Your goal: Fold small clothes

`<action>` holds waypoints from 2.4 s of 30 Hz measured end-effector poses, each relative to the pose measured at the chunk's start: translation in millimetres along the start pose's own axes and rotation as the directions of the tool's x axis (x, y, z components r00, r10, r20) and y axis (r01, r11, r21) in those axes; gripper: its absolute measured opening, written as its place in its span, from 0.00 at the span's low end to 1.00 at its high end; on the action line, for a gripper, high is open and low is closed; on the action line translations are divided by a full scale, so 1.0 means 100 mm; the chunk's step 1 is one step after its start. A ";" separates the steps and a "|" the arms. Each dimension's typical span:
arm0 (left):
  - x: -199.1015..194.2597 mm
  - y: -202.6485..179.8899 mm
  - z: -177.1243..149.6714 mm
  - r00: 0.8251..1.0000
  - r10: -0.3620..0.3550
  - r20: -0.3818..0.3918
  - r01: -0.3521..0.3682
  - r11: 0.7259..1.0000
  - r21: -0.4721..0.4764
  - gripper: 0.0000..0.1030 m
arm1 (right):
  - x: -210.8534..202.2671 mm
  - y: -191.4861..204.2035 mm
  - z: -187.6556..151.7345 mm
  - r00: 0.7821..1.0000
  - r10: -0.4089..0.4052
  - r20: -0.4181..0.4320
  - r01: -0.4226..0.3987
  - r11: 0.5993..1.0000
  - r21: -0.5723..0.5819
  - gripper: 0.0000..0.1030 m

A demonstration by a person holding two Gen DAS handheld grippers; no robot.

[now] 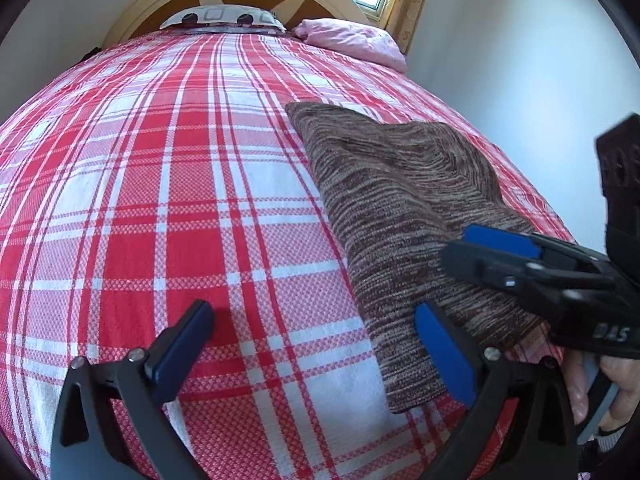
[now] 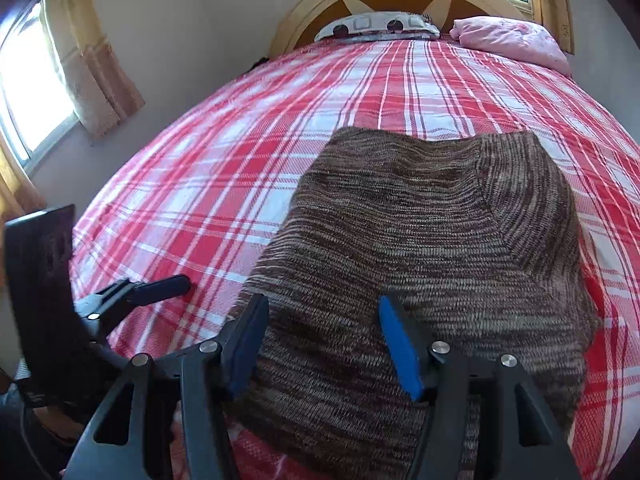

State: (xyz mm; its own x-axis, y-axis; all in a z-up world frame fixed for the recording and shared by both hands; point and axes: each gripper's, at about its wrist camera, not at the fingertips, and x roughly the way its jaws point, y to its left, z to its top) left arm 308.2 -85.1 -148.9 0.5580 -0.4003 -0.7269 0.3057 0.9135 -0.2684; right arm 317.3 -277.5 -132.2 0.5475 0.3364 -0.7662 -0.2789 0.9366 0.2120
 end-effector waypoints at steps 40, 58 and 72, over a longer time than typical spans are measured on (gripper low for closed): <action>0.41 -0.10 0.52 0.981 -0.165 -0.103 0.158 0.985 -0.067 0.80 | -0.15 -1.67 0.02 0.994 0.089 0.060 -0.106 0.912 0.397 0.57; 0.41 -0.15 0.60 0.967 -0.238 -0.085 0.236 0.971 -0.039 0.32 | 0.23 -1.61 0.35 0.967 0.246 0.064 -0.253 0.905 0.341 0.24; -0.49 0.18 0.51 0.969 -0.243 0.039 0.245 0.967 -0.064 0.29 | 0.00 -0.90 0.47 0.932 0.324 0.163 -0.358 0.894 0.268 0.23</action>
State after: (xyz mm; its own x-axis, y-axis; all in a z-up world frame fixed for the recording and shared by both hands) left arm 325.8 -52.6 -85.9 0.4965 -0.6127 -0.6149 0.3832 0.7903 -0.4780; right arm 379.5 -357.2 -122.7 0.5487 0.6332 -0.5459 -0.2341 0.7432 0.6267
